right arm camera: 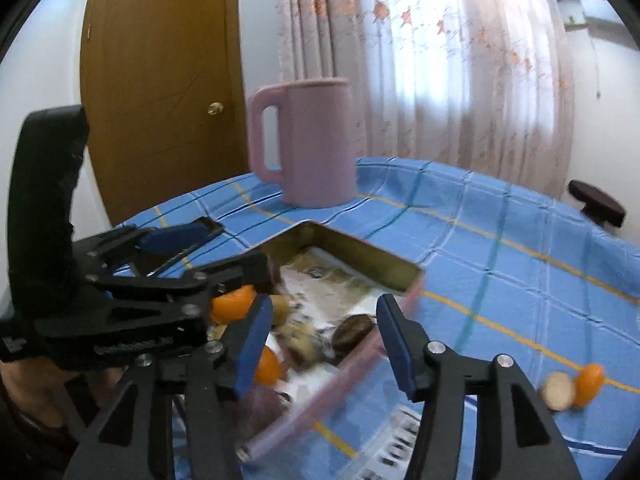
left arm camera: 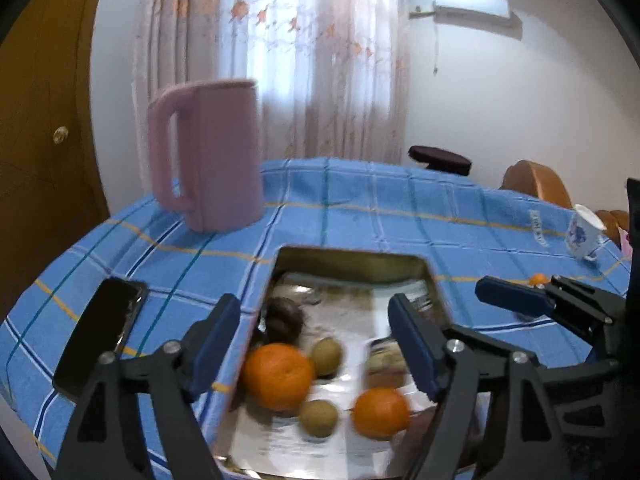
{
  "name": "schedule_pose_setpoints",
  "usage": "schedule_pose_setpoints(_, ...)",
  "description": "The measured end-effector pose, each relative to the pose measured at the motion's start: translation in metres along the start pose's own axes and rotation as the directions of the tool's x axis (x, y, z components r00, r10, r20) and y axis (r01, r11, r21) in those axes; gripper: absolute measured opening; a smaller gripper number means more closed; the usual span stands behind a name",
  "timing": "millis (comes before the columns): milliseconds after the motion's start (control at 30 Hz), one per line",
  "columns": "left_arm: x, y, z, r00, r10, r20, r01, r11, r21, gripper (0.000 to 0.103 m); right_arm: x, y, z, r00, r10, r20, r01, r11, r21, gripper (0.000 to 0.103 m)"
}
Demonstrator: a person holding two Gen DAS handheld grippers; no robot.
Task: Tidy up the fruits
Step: 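Open both grippers to drop the cake and brown fruit into the box, then grasp a tan-topped round cake with the left gripper while the right grasps a small orange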
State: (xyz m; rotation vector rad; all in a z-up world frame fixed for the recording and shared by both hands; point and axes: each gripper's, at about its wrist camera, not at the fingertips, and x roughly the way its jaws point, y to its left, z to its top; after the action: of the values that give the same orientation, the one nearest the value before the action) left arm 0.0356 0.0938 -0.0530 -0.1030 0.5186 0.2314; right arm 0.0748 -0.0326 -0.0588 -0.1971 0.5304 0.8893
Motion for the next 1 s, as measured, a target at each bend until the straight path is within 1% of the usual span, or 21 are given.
schedule_pose_setpoints(67,-0.004,-0.018,0.003,0.999,-0.037,0.010,0.037,0.999,0.022,0.079,-0.016,-0.012,-0.004,0.999,-0.034,0.015,0.034,0.999,0.005,0.057)
schedule_pose_setpoints(133,-0.006,-0.039,0.005,0.997,-0.074,0.018,0.073,0.996,0.046,0.082,-0.032,-0.028,-0.009,0.997,-0.074,0.025,0.074,0.997,0.019,0.057)
schedule_pose_setpoints(200,-0.005,-0.065,0.007,0.993,-0.117,0.012,0.115,0.990,0.079,0.084,-0.050,-0.054,-0.015,0.990,-0.135,0.036,0.133,0.989,0.063,0.057)
schedule_pose_setpoints(233,-0.004,-0.075,0.008,0.991,-0.136,0.006,0.135,0.987,0.090,0.084,-0.059,-0.069,-0.018,0.984,-0.177,0.034,0.173,0.980,0.097,0.057)
schedule_pose_setpoints(300,0.003,-0.101,0.009,0.980,-0.195,-0.028,0.197,0.974,0.110,0.085,-0.071,-0.096,-0.023,0.971,-0.236,0.029,0.228,0.959,0.166,0.057)
schedule_pose_setpoints(333,0.006,-0.109,0.010,0.976,-0.212,-0.040,0.215,0.970,0.114,0.085,-0.077,-0.109,-0.026,0.964,-0.266,0.027,0.256,0.946,0.198,0.057)
schedule_pose_setpoints(400,0.015,-0.127,0.009,0.974,-0.220,-0.063,0.227,0.964,0.137,0.085,-0.086,-0.134,-0.034,0.939,-0.344,0.000,0.333,0.907,0.258,0.057)
schedule_pose_setpoints(467,0.028,-0.146,0.010,0.969,-0.229,-0.090,0.241,0.958,0.158,0.085,-0.091,-0.151,-0.040,0.922,-0.386,-0.024,0.376,0.879,0.293,0.057)
schedule_pose_setpoints(567,0.044,-0.166,0.009,0.959,-0.247,-0.139,0.268,0.949,0.167,0.085,-0.092,-0.169,-0.050,0.901,-0.428,-0.064,0.424,0.844,0.328,0.057)
schedule_pose_setpoints(600,0.051,-0.174,0.009,0.956,-0.248,-0.157,0.275,0.944,0.181,0.085,-0.091,-0.173,-0.053,0.899,-0.432,-0.075,0.431,0.838,0.335,0.057)
schedule_pose_setpoints(633,0.054,-0.181,0.007,0.955,-0.243,-0.168,0.274,0.943,0.192,0.085,-0.091,-0.176,-0.055,0.898,-0.432,-0.082,0.433,0.835,0.340,0.057)
schedule_pose_setpoints(700,0.062,-0.192,0.005,0.946,-0.255,-0.198,0.295,0.933,0.205,0.085,-0.088,-0.180,-0.059,0.896,-0.434,-0.094,0.439,0.830,0.345,0.057)
schedule_pose_setpoints(733,0.066,-0.198,0.003,0.943,-0.253,-0.215,0.298,0.931,0.213,0.083,-0.087,-0.181,-0.059,0.898,-0.429,-0.095,0.434,0.830,0.350,0.057)
schedule_pose_setpoints(800,0.071,-0.210,0.001,0.942,-0.247,-0.226,0.301,0.921,0.249,0.083,-0.086,-0.183,-0.060,0.901,-0.424,-0.096,0.428,0.830,0.357,0.057)
schedule_pose_setpoints(867,0.080,-0.219,-0.001,0.942,-0.233,-0.243,0.298,0.913,0.279,0.082,-0.089,-0.184,-0.060,0.899,-0.428,-0.097,0.433,0.830,0.353,0.057)
schedule_pose_setpoints(900,0.086,-0.220,-0.002,0.938,-0.230,-0.261,0.301,0.912,0.278,0.080,-0.088,-0.184,-0.059,0.899,-0.428,-0.099,0.433,0.830,0.351,0.057)
schedule_pose_setpoints(967,0.101,-0.219,-0.005,0.920,-0.232,-0.315,0.318,0.913,0.255,0.064,-0.088,-0.184,-0.057,0.896,-0.432,-0.104,0.439,0.827,0.350,0.057)
schedule_pose_setpoints(1000,0.108,-0.215,-0.005,0.901,-0.253,-0.352,0.343,0.912,0.224,0.043,-0.087,-0.185,-0.056,0.895,-0.433,-0.106,0.441,0.826,0.350,0.057)
